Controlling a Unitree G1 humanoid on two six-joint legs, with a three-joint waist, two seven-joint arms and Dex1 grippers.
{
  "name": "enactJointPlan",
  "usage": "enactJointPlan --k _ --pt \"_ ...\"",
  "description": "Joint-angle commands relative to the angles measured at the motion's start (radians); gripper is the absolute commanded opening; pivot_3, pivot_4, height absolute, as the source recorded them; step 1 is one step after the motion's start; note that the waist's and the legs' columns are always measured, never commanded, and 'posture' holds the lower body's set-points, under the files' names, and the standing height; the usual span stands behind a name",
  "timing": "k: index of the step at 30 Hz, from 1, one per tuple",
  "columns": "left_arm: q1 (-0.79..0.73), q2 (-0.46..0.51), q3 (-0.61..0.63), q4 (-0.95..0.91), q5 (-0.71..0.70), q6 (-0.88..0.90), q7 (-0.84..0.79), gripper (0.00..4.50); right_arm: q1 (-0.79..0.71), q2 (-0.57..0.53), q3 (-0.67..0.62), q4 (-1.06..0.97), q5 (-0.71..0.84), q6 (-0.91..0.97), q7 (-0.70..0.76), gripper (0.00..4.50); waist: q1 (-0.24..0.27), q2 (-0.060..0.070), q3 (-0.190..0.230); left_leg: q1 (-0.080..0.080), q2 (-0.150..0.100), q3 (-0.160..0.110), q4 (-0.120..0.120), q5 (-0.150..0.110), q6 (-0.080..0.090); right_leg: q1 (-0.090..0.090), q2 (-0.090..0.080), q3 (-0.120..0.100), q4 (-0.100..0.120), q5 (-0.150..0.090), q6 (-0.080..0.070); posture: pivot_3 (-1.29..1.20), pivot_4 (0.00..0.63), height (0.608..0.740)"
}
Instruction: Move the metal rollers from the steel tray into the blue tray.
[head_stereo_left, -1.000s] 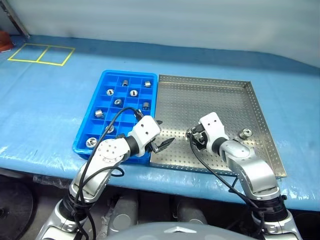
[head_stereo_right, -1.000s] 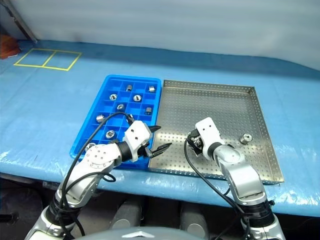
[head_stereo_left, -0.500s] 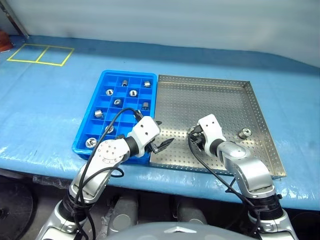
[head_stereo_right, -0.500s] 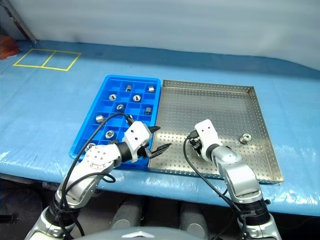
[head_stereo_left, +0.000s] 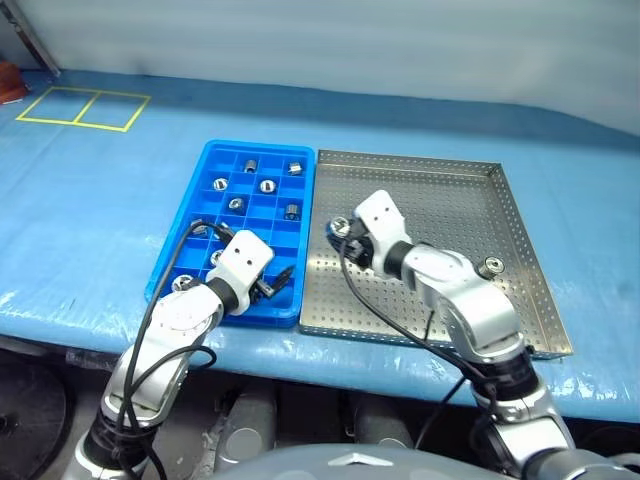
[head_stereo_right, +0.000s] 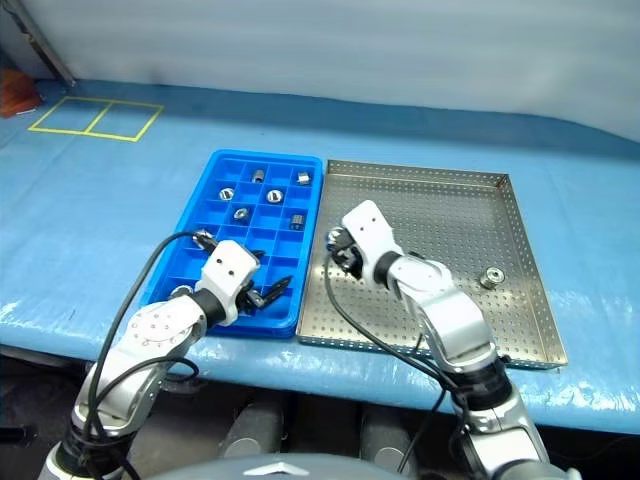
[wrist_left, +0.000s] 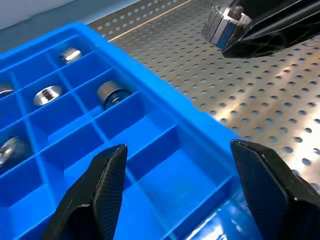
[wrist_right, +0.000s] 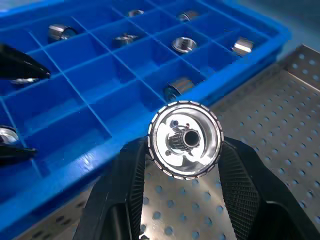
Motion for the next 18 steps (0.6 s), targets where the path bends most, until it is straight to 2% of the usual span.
enactJointPlan --k 1,10,18 --pt "0.021 -0.007 0.010 -0.079 0.005 0.015 0.023 3.60 -0.050 0.032 0.029 0.089 -0.006 -0.079 0.027 1.81 0.019 0.000 0.000 0.000 0.000 0.000 0.000 0.000 0.000 0.000 0.000 0.000 0.000 0.000 0.000 0.41 0.150 0.740" --pt "0.093 -0.011 0.007 -0.150 0.003 0.025 0.051 3.60 -0.128 0.068 0.045 0.282 -0.041 -0.196 0.058 1.81 0.091 0.000 0.000 0.000 0.000 0.000 -0.001 0.000 0.000 -0.001 0.000 0.000 0.000 0.000 -0.001 0.48 0.150 0.740" --pt "0.104 -0.014 -0.002 -0.151 0.004 0.019 0.059 3.60 -0.154 0.093 0.037 0.333 -0.051 -0.227 0.069 1.81 0.149 0.000 0.000 0.000 0.000 0.000 -0.003 0.000 -0.001 -0.002 0.000 0.000 0.000 -0.001 -0.002 0.49 0.150 0.740"
